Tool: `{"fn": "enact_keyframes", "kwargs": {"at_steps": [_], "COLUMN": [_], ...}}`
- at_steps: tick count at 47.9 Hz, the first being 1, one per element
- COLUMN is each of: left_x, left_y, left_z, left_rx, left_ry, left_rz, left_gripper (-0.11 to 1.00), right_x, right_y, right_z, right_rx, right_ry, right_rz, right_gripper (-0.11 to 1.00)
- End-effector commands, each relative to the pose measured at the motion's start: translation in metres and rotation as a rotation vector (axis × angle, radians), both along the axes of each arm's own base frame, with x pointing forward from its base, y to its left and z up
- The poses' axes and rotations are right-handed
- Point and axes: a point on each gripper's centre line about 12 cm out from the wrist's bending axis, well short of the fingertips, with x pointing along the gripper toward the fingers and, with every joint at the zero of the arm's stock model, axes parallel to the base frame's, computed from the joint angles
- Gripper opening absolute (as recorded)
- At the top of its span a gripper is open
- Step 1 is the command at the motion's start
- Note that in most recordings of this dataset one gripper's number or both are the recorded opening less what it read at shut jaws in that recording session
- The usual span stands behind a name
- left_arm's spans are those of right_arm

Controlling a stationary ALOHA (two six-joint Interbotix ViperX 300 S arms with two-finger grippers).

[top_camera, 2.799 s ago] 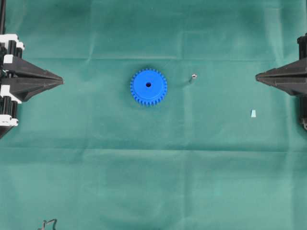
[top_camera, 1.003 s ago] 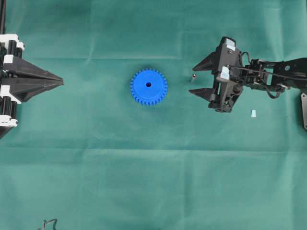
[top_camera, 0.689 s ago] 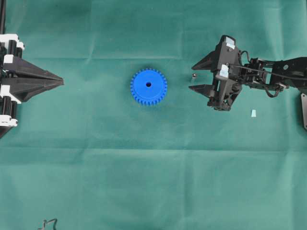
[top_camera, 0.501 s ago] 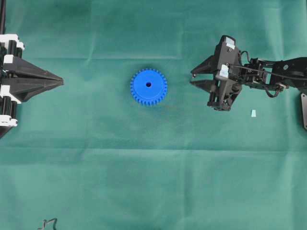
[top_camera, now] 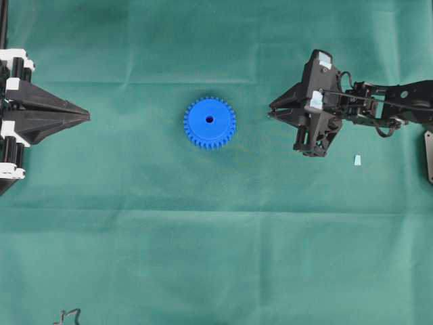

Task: Insert the shaft into the center hole of the gear.
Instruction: 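Close the right gripper on the silver shaft and lift it, then carry the shaft upright over the blue gear's center hole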

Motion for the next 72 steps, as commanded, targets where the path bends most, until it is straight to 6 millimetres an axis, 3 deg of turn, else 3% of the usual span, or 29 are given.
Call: {"fn": "enact_keyframes", "kwargs": {"at_steps": [1, 14, 19, 31, 48, 55, 72], "left_x": [0.002, 0.002, 0.002, 0.002, 0.002, 0.002, 0.002], "left_y": [0.000, 0.000, 0.000, -0.001, 0.000, 0.000, 0.000], "left_z": [0.012, 0.013, 0.013, 0.013, 0.013, 0.013, 0.013], "left_rx": [0.001, -0.005, -0.006, -0.006, -0.006, -0.008, -0.005], "left_ry": [-0.031, -0.032, -0.032, -0.032, -0.032, -0.034, -0.032], "left_rz": [-0.002, -0.003, -0.003, -0.004, -0.003, -0.002, -0.003], "left_gripper": [0.00, 0.00, 0.00, 0.00, 0.00, 0.00, 0.00], "right_x": [0.005, -0.002, -0.004, 0.014, 0.086, 0.106, 0.109], "right_y": [-0.001, 0.004, 0.005, 0.005, 0.011, 0.008, 0.007], "right_z": [0.029, 0.087, 0.097, 0.098, 0.103, 0.100, 0.085], "right_rx": [-0.013, -0.010, -0.017, -0.021, -0.047, -0.045, -0.036], "right_ry": [-0.071, -0.084, -0.086, -0.098, -0.115, -0.110, -0.087], "right_rz": [0.003, 0.035, 0.044, 0.055, 0.115, 0.115, 0.111], "right_gripper": [0.17, 0.17, 0.17, 0.17, 0.17, 0.17, 0.17]}}
